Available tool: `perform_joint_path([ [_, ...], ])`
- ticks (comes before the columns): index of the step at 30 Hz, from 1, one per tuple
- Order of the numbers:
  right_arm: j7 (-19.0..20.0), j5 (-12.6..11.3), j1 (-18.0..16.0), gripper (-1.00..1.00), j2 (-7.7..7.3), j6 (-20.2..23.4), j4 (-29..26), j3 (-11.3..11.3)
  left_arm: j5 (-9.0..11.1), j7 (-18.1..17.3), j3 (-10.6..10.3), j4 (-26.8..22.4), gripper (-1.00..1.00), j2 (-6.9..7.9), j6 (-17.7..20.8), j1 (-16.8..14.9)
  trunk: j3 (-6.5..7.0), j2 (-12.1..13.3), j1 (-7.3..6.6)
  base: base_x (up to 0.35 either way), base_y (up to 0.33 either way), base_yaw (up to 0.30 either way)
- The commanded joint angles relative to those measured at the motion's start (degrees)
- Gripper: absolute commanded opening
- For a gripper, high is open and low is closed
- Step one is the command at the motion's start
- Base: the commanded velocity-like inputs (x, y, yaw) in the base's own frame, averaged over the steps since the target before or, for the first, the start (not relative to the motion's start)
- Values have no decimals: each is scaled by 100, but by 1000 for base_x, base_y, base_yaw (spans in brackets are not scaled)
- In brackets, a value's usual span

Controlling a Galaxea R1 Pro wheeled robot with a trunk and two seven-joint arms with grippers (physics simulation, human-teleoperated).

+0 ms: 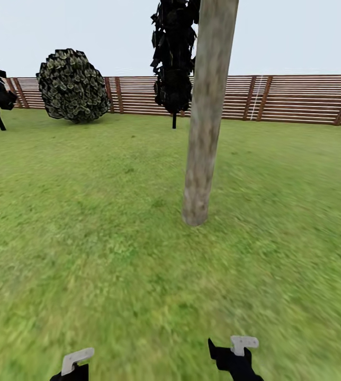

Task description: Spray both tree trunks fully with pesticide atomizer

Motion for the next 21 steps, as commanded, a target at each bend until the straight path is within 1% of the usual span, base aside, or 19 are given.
perform_joint_path([
  [1,1,0,-1,100,0,0,0,0,-4,5,-1,0,-100,0,0,0,0,0,0,340,-63,0],
  [7,2,0,0,100,0,0,0,0,-4,5,-1,0,-100,0,0,0,0,0,0,339,-78,-8],
  [15,2,0,-1,100,0,0,7,0,-4,5,-1,0,-100,0,0,0,0,0,0,340,-82,-250],
  [21,-4,0,-2,100,0,0,6,0,-4,7,-1,0,-100,0,0,0,0,0,0,340,-82,-55],
])
